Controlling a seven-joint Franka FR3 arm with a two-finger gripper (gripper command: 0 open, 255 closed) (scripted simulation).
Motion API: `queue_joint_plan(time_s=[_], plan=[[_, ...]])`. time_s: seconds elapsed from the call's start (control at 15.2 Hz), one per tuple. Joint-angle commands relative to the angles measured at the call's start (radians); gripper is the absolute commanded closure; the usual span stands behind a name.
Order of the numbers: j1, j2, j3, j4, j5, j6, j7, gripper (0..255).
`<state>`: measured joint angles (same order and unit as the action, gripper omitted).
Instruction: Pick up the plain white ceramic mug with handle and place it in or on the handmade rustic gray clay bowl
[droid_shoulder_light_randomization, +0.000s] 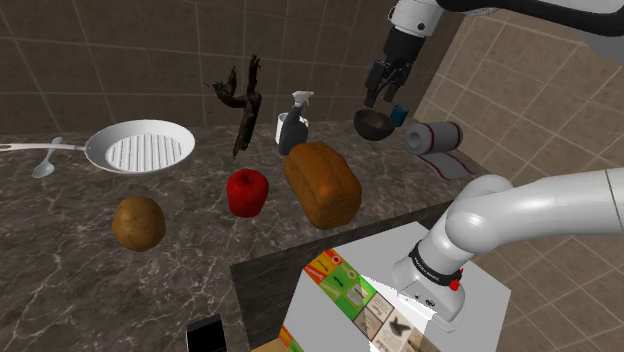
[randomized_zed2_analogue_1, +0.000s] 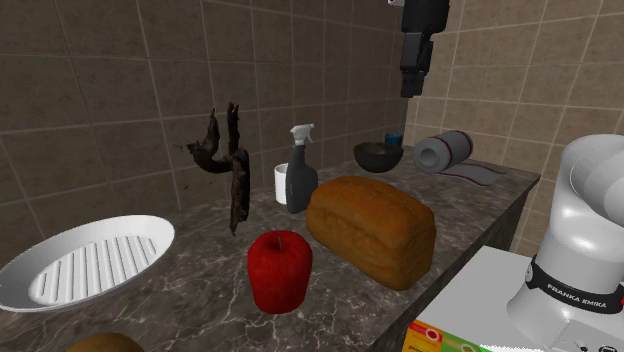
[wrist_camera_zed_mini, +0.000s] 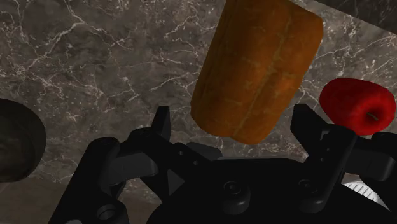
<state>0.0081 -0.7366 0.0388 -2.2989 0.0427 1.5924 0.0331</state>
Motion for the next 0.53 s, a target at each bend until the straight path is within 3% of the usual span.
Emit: queue_joint_plan(time_s=[0.0,0.46], plan=[[0.0,0.0,0.0,0.0,0.0,0.0,0.0,0],[-0.003,0.224,-0.003,0.025,-0.012,0.196,-0.031,0]])
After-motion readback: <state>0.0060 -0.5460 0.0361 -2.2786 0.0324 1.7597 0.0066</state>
